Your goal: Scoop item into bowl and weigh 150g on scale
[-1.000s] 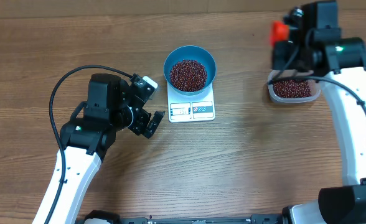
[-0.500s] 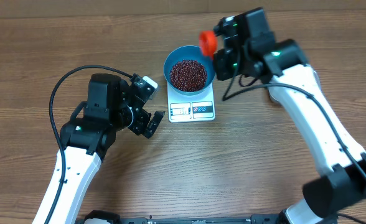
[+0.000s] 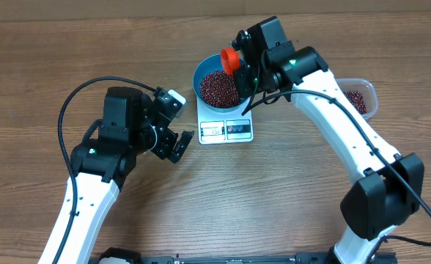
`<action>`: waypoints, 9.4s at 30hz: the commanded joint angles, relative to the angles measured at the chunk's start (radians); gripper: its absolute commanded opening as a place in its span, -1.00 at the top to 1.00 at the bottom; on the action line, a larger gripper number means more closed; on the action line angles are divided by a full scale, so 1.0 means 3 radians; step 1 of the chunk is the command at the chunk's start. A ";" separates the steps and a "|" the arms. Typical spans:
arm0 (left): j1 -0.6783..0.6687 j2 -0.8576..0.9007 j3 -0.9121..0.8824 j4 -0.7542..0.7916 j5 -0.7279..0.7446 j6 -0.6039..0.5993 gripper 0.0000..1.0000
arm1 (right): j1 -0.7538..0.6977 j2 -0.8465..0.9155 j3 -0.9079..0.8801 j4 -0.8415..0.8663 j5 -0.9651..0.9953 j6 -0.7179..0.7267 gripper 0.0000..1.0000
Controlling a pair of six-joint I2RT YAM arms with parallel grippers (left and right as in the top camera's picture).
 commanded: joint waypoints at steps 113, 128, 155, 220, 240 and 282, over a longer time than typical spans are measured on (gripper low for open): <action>0.0014 0.0023 0.0051 0.0005 -0.0024 -0.0033 -0.99 | -0.0266 0.0127 0.0097 -0.0094 -0.0754 0.0184 0.93; 0.0014 0.0024 0.0050 0.0005 -0.0023 -0.0033 -0.99 | -0.0097 0.0127 0.0095 -0.0038 -0.0205 -0.0168 0.93; 0.0014 0.0024 0.0051 0.0005 -0.0024 -0.0033 -0.99 | -0.0071 0.0127 0.0095 -0.0036 -0.0104 -0.0209 0.93; 0.0014 0.0024 0.0050 0.0005 -0.0024 -0.0033 -0.99 | -0.0065 0.0127 0.0095 -0.0020 0.0013 -0.1231 0.92; 0.0014 0.0024 0.0051 0.0005 -0.0024 -0.0033 -0.99 | -0.0058 0.0127 0.0095 0.0005 0.0226 -0.1303 0.93; 0.0015 0.0023 0.0050 0.0005 -0.0024 -0.0033 -0.99 | -0.0303 0.0121 0.0095 -0.0134 -0.0683 -0.0699 0.93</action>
